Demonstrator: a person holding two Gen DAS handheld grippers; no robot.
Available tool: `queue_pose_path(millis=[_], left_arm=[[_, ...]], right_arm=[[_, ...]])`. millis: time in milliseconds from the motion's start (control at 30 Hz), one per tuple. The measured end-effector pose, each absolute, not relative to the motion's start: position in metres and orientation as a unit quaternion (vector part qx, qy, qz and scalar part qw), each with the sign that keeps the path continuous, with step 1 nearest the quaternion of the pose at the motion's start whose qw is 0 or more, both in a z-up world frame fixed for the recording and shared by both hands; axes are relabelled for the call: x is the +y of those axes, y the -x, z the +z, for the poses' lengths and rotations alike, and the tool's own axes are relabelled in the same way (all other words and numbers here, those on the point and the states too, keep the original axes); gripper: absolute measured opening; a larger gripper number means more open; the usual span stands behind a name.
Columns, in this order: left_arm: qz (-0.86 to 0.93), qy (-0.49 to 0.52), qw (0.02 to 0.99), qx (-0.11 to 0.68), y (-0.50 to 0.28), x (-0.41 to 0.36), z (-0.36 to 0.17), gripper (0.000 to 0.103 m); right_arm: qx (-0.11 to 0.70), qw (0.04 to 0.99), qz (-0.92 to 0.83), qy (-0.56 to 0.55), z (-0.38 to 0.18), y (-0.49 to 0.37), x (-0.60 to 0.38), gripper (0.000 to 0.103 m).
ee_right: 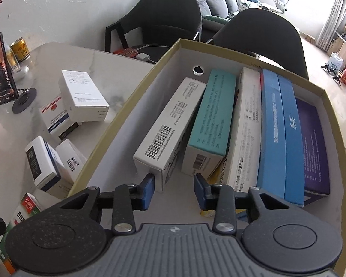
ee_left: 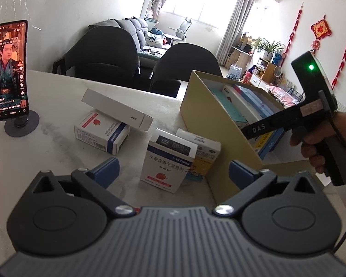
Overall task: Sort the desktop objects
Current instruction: 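Withdraw the left gripper from the beige box back over the table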
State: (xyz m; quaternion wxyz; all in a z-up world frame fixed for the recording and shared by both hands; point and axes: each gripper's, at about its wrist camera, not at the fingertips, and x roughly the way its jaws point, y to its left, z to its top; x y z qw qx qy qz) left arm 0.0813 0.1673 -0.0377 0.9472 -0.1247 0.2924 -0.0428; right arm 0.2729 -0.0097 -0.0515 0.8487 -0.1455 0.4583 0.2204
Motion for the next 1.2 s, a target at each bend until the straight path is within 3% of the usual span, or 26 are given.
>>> queue_pose_path(millis=[200, 767, 1033, 1200], left_arm=[[-0.044, 0.124, 0.947, 0.293, -0.081, 0.166, -0.038, 0.103], [-0.033, 0.140, 0.947, 0.288, -0.072, 0.178, -0.036, 0.103], [-0.016, 0.187, 0.940, 0.284, -0.076, 0.202, -0.031, 0.103], [0.010, 0.235, 0.928, 0.290, -0.092, 0.222, -0.033, 0.103]], right_arm=[[0.446, 0.863, 0.192, 0.140, -0.049, -0.278, -0.008, 0.034], [0.443, 0.871, 0.168, 0.129, -0.056, -0.286, 0.002, 0.035], [0.399, 0.889, 0.191, 0.117, -0.045, -0.260, -0.009, 0.060], [0.364, 0.902, 0.208, 0.102, -0.040, -0.240, -0.020, 0.068]])
